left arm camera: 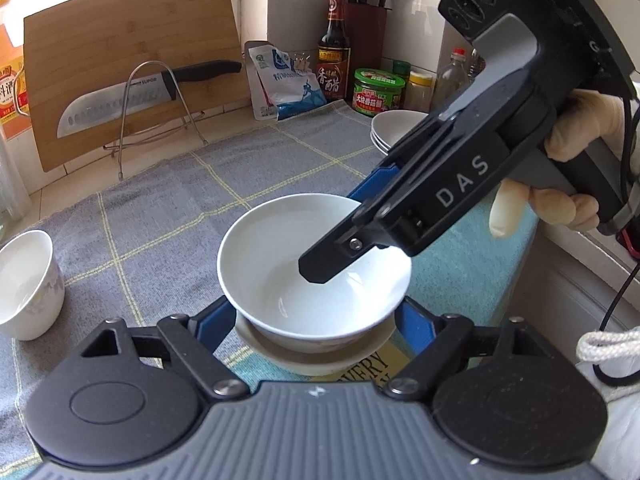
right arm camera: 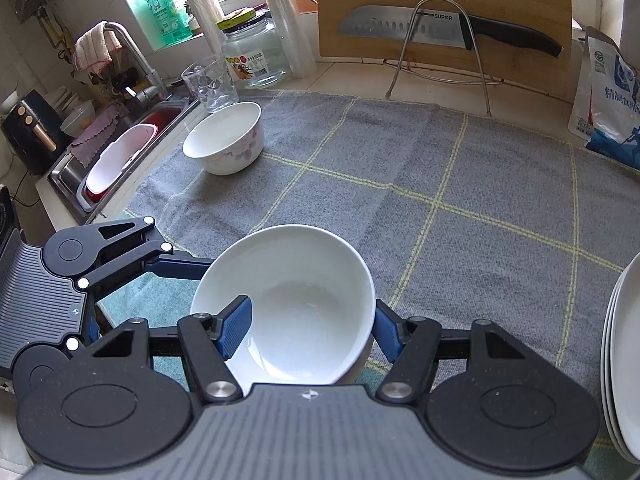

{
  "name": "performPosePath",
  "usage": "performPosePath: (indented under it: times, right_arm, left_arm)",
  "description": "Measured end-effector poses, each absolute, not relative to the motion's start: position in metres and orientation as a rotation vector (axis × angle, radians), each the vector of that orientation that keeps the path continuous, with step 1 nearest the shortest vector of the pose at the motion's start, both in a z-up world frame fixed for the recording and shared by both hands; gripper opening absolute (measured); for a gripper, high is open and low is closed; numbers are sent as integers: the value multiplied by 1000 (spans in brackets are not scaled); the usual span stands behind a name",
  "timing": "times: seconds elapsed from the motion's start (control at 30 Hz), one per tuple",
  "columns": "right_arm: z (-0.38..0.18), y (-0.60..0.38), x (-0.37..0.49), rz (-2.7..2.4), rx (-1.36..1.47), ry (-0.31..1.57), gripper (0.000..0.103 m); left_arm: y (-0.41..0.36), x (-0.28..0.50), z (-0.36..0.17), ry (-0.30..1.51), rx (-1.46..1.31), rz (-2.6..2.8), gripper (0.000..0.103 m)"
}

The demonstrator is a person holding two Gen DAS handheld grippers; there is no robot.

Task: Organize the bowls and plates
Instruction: 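Lower the held bowl into the white bowl on the plate with the right tool, then open the right tool and release the stacked bowl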

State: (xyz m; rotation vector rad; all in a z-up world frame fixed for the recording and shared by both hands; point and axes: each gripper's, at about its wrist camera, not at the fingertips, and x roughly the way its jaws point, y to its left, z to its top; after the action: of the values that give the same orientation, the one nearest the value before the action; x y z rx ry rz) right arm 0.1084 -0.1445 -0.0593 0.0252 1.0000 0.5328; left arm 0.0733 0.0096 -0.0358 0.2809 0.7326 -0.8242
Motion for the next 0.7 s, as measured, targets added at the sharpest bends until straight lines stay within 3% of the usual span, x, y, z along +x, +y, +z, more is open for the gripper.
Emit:
performPosePath:
  times: [0.2,0.37,0.7]
  right_arm:
    - [-60,-144,109,538,27,1002,73]
    - [-57,-140,109,542,6,984,86]
    - [-45,-125,119,578,-35,940,93]
  left_arm:
    - [10,73,-37,736,272,-830,87]
    - [12,72,-37,731,280,-831,93]
    - [39,68,-29,713,275,-790,96]
